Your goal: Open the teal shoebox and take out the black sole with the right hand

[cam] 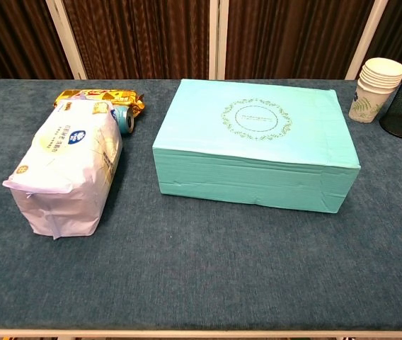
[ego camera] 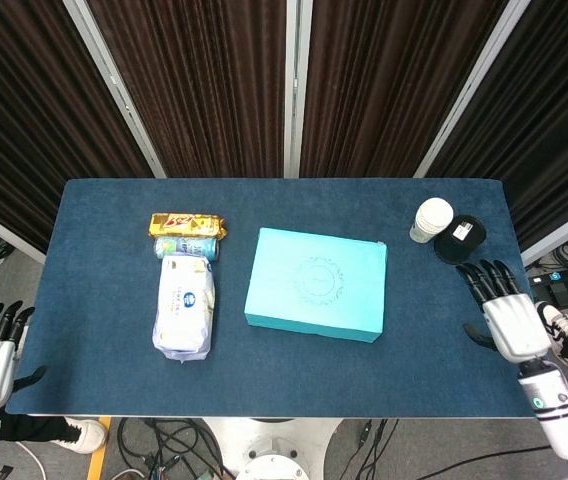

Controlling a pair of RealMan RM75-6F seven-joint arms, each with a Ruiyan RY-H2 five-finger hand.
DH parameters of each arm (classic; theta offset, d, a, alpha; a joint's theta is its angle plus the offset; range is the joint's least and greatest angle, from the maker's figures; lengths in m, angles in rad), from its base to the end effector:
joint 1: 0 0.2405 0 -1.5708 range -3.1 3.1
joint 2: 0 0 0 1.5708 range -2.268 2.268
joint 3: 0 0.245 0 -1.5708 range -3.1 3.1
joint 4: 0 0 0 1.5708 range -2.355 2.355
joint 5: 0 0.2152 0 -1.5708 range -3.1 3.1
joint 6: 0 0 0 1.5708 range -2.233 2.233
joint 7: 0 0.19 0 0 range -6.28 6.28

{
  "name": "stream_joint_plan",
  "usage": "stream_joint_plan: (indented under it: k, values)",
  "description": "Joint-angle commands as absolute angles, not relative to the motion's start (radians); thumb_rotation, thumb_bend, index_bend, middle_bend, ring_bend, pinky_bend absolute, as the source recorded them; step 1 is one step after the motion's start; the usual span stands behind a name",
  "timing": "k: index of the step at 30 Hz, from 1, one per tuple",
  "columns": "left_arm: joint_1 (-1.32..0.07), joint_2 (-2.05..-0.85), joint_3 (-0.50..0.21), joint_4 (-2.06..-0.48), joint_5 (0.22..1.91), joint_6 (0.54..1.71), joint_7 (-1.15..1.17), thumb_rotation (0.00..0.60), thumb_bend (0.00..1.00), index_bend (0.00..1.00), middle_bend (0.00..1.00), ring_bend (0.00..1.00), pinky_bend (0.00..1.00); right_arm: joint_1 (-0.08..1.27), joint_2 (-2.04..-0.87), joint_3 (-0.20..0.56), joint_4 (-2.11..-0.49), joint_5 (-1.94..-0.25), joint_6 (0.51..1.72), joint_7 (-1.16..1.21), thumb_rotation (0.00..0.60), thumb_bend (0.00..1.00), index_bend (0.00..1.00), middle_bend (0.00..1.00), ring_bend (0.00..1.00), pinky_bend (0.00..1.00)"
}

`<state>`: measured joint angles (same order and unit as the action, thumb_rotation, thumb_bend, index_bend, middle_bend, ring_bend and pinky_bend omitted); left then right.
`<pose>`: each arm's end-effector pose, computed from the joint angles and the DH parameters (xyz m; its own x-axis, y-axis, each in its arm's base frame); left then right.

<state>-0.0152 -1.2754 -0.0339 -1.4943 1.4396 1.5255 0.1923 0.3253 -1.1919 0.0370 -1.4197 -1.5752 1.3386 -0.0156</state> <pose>-0.3339 0.2007 0.1186 0.5284 0.0283 0.8485 0.8414 0.1160 -0.5279 -0.2745 -0.2976 0.1138 0.5446 -0.0214 0.8385 -0.8095 -0.2750 0.5187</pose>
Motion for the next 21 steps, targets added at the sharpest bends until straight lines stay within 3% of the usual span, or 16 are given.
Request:
stream_joint_plan:
  k: [1,9,21]
  values:
    - [-0.01,-1.272,-0.031,-1.498,1.435,1.527,0.191,0.6,0.0,0.16,0.07,0.03,0.02,0.437,-1.266,0.085,-1.339,-1.578,1.215,-0.115,0.6,0.08,0.01,0.09,0.0,0.0]
    - [0.006,-1.261,-0.023,-1.505,1.423,1.526,0.176,0.6,0.0,0.16,0.07,0.03,0.02,0.586,-1.486,0.112,-1.029,-1.585,1.087,-0.11,0.6,0.0,0.02,0.09,0.0,0.0]
    - [0.0,-1.253,-0.024,-1.508,1.422,1.506,0.155,0.6,0.0,0.16,0.07,0.03,0.02,0.688,-1.748,0.066,-0.619,-1.659,1.128,0.065,0.6,0.0,0.02,0.07,0.0,0.0]
